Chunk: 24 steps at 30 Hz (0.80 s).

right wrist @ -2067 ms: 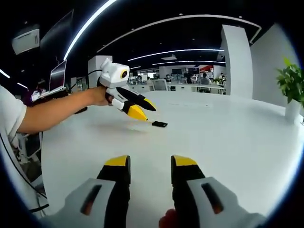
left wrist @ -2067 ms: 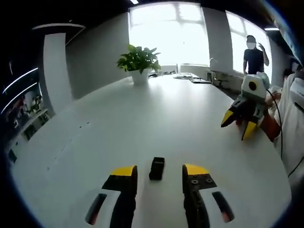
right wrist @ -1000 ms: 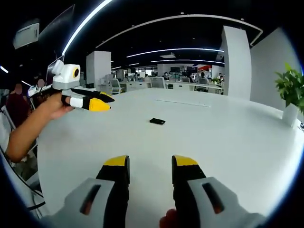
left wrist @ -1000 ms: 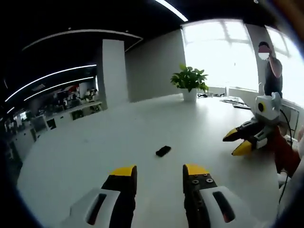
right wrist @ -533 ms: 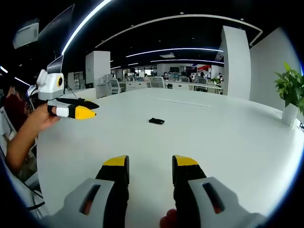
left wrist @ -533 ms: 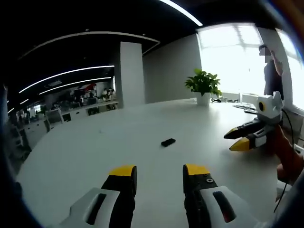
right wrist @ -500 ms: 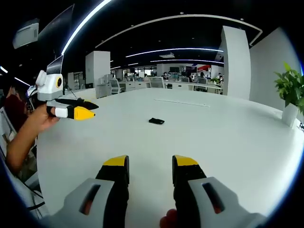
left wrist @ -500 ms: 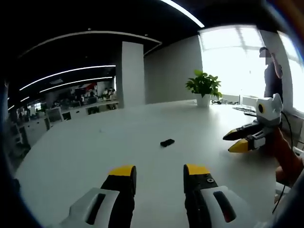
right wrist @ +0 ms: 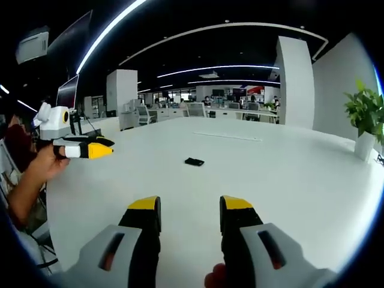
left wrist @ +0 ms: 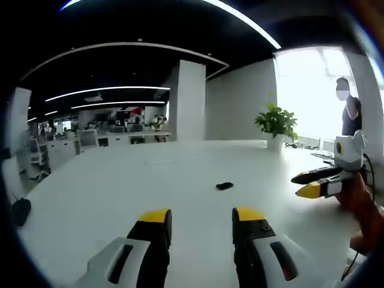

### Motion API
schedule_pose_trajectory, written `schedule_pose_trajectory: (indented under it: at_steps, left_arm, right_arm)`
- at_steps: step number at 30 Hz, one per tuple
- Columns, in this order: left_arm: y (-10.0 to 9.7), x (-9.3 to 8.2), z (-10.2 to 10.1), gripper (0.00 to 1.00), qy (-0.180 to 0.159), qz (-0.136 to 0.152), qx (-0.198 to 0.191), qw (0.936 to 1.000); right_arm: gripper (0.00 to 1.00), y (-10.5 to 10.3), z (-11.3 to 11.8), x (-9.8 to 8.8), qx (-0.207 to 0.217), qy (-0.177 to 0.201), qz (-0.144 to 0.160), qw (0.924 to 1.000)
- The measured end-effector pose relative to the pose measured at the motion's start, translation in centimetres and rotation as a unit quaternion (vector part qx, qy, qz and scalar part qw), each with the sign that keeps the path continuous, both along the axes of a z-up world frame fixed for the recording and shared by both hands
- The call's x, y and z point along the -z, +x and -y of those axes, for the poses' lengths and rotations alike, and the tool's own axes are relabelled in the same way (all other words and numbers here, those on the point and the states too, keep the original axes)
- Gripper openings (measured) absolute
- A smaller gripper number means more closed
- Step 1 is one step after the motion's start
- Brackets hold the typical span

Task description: Snap the two parts of the plastic buckle together until the buckle closes and remains connected.

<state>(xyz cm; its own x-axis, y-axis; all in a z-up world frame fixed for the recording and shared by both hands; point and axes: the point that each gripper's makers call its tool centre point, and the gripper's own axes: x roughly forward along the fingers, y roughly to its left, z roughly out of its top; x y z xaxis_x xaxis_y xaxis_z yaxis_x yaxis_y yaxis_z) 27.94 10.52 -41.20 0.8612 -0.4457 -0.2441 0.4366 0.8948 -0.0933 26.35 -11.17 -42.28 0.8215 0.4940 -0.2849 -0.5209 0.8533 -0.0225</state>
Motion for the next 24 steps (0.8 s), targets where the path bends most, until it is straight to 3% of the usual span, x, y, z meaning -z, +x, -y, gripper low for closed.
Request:
schedule_pose_trajectory:
  at_steps: [12, 24]
  left_arm:
    - [-0.3, 0.7, -2.3, 0.41, -0.010, 0.002, -0.054, 0.9985]
    - [-0.1, 1.0, -3.0, 0.41, -0.013, 0.008, -0.073, 0.9972]
  right_arm:
    - [0.40, 0.1, 1.9, 0.1, 0.009, -0.008, -0.006, 0.9999]
    - [0.40, -0.2, 4.4, 0.4, 0.028, -0.013, -0.005, 0.9995]
